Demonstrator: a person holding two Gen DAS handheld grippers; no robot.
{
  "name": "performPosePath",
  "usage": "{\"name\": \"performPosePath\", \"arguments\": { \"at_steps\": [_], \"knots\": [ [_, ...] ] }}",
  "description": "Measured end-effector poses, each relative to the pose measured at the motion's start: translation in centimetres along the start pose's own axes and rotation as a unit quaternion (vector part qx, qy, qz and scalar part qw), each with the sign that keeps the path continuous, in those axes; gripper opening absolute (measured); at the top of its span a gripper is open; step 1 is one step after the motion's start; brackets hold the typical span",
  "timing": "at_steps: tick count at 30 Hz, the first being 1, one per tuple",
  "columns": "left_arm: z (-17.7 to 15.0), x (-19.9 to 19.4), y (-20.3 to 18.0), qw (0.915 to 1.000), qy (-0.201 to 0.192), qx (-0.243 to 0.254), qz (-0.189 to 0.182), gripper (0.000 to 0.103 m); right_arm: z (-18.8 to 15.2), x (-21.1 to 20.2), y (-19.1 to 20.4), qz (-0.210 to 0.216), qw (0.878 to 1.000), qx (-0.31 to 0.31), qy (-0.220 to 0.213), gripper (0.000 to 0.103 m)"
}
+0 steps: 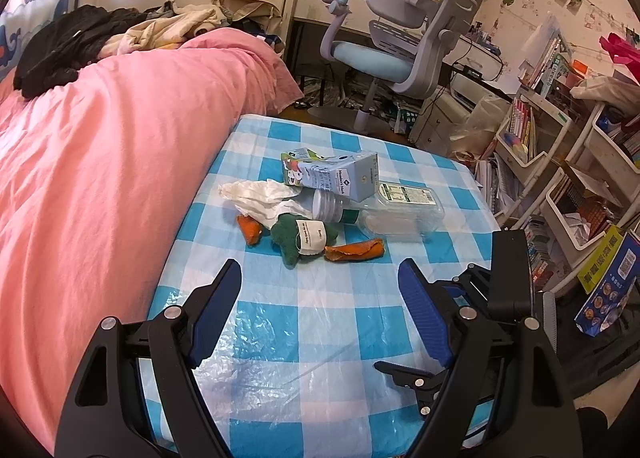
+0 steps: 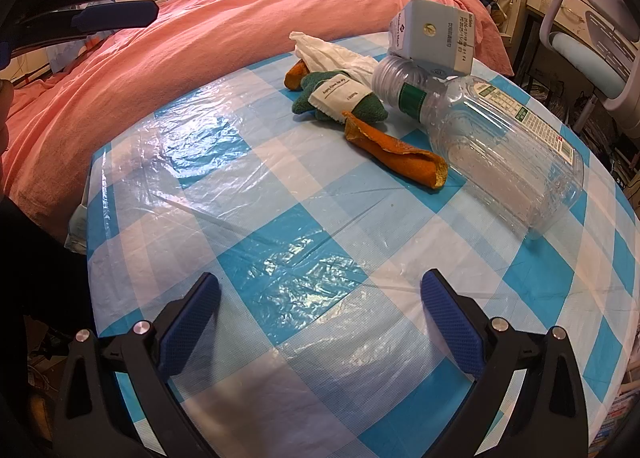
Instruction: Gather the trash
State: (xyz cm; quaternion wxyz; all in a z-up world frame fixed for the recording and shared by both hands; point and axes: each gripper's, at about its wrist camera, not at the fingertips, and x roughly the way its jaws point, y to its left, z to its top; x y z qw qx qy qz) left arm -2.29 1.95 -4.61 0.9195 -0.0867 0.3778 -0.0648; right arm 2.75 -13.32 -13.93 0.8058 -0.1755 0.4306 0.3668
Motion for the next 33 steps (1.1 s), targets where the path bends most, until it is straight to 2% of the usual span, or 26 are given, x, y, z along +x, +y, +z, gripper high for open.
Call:
{"name": "performPosePath", "arguments": {
  "at_steps": [33],
  "knots": [
    [-0.19,-0.2,-0.11,1.0,0.0,0.0,-0.001,0.077,-0.04,-0.04,-0.05,0.0,1.0,0.0,0.0,0.097]
  ]
}}
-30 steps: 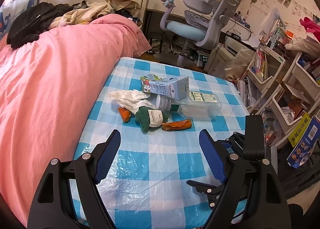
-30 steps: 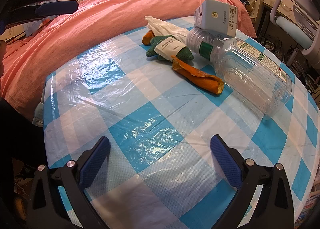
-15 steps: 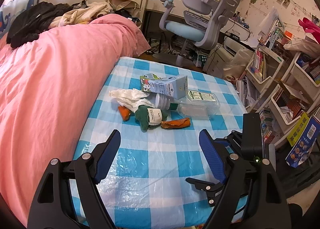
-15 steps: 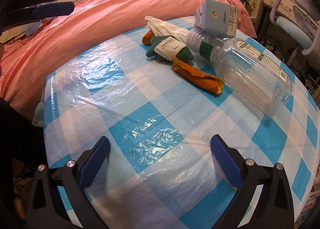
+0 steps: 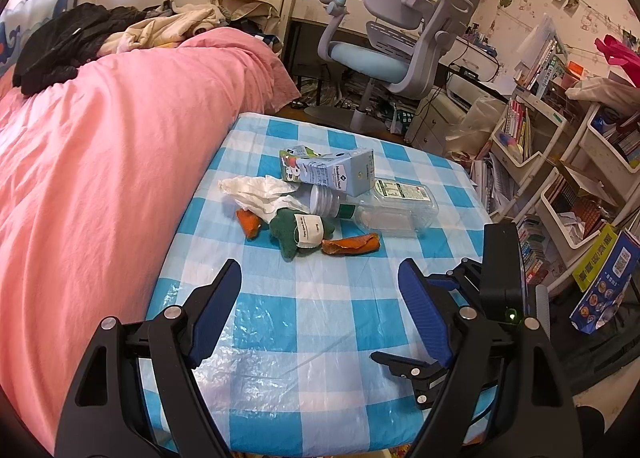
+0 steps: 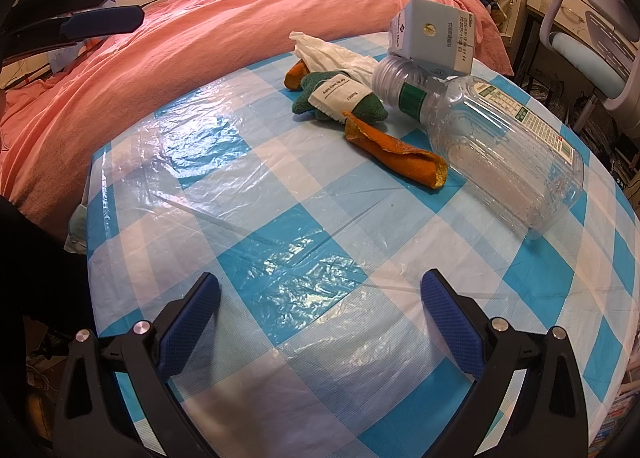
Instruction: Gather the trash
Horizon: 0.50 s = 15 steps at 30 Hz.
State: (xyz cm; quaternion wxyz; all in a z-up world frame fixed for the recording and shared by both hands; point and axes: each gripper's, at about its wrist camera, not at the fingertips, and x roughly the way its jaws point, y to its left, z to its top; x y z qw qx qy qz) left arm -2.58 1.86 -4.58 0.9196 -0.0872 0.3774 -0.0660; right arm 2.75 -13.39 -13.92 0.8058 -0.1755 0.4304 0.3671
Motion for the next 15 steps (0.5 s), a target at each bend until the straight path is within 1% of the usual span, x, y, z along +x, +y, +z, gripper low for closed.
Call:
{"name": "performPosePath", "arguments": {
  "at_steps": [15],
  "knots": [
    [-0.15,-0.01,-0.06,1.0,0.001,0.0,0.0,0.077,0.0,0.02,0.04,0.0,1.0,0.0,0.0,0.097]
  ]
}}
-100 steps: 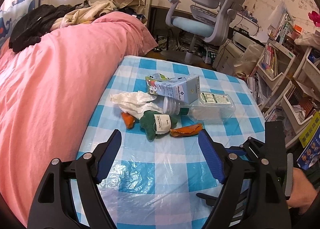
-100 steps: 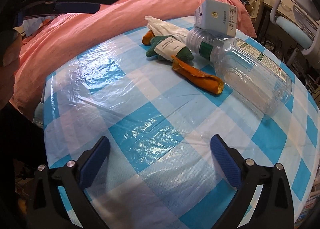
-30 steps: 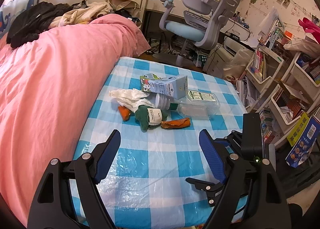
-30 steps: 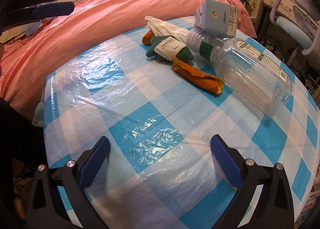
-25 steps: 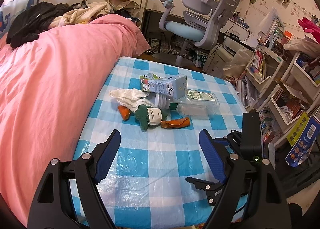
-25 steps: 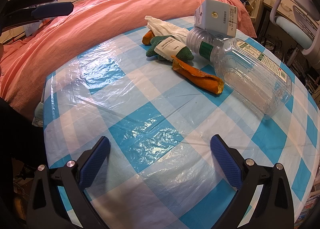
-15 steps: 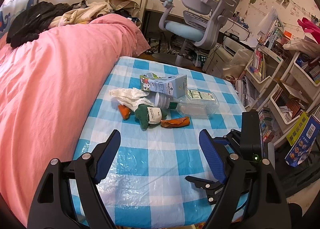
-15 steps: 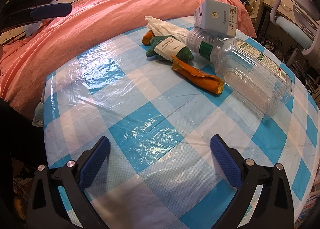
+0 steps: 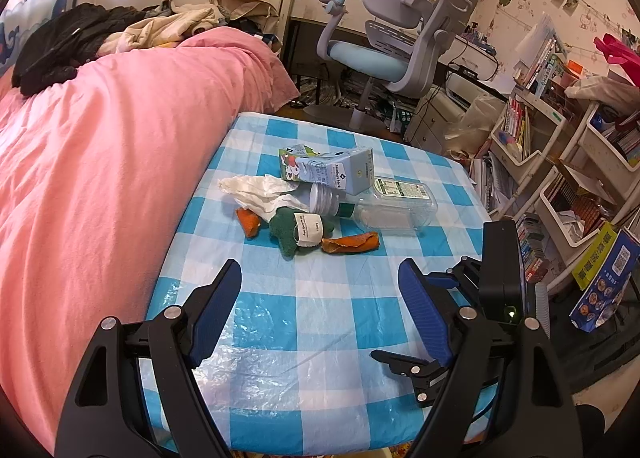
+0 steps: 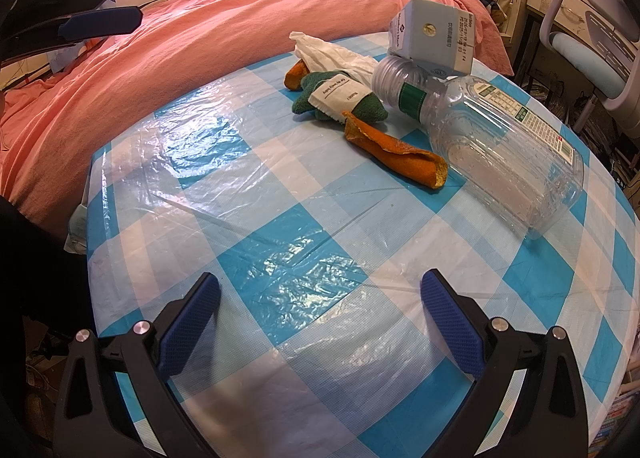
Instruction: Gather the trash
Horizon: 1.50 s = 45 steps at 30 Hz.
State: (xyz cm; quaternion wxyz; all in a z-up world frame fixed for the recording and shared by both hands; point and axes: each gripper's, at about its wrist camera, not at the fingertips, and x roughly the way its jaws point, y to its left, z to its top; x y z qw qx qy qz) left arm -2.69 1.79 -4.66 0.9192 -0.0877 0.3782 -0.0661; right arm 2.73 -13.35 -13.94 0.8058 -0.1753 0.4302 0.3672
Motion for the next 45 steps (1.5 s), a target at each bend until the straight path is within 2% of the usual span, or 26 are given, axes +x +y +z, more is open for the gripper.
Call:
{"name": "performPosePath", "arguments": {
  "at_steps": [13,45],
  "knots": [
    [-0.5,-0.4,-0.5,1.0,0.003,0.0,0.001,0.077,0.0,0.0,0.0,0.0,1.0,0.0,0.0,0.097],
    [0.3,0.3,1.6,0.9996,0.005,-0.023,0.016,0.078,0.0,0.0,0.0,0.0,1.0,0.0,0.0,0.097]
  ]
}}
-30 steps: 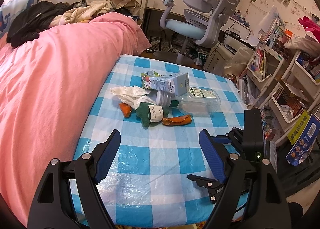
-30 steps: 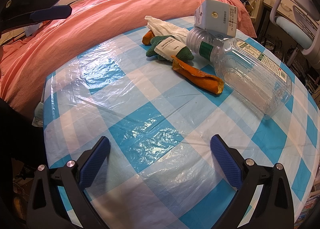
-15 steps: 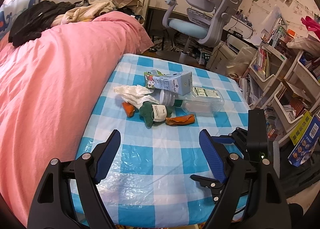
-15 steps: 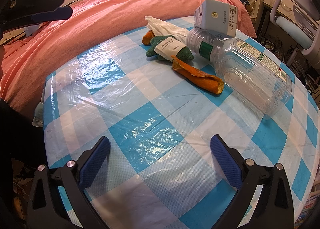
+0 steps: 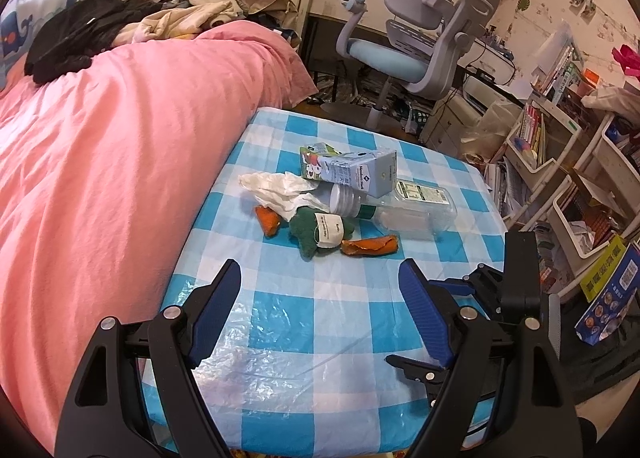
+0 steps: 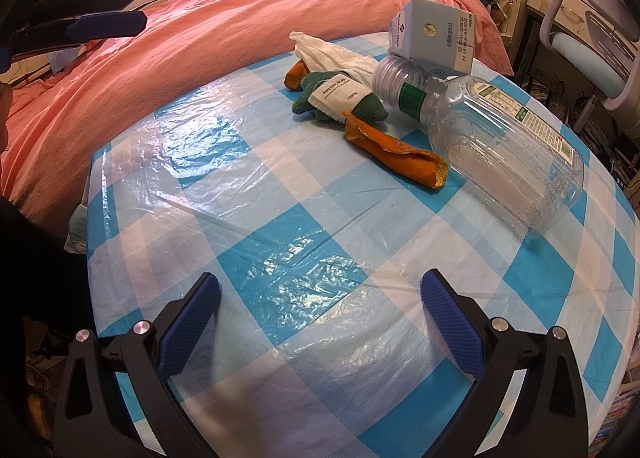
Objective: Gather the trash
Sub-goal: 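Grasp the white tissue with the left gripper while the right grasps another orange carrot toy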
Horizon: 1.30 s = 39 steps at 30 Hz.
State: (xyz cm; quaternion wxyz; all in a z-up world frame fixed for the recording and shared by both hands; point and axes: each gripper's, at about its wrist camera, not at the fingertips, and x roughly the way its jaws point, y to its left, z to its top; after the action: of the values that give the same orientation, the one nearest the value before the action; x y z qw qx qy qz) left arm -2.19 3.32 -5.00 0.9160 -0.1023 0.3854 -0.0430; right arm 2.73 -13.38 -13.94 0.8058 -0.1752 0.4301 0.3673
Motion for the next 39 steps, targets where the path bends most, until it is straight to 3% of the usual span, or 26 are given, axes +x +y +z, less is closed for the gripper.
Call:
{"name": "performPosePath", "arguments": {
  "at_steps": [14,28,34,39],
  "knots": [
    [1.0,0.0,1.2,0.9998,-0.006,-0.012,0.013,0.08,0.0,0.0,0.0,0.0,1.0,0.0,0.0,0.097],
    [4.0,3.9,8.6,0.9936,0.02,-0.095,0.058,0.081,0.0,0.0,0.0,0.0,1.0,0.0,0.0,0.097],
    [4.1,7.1,8.7,0.9926,0.057,-0.093,0.052,0.081,0.1,0.2,0.0,-0.001,1.0,0.001,0.0,0.097],
    [3.8,9.4,7.4,0.9931,0.075,-0.053,0.073,0.081,0.4,0.3,0.2,-0.008,1.0,0.008,0.005,0.097]
  ]
}}
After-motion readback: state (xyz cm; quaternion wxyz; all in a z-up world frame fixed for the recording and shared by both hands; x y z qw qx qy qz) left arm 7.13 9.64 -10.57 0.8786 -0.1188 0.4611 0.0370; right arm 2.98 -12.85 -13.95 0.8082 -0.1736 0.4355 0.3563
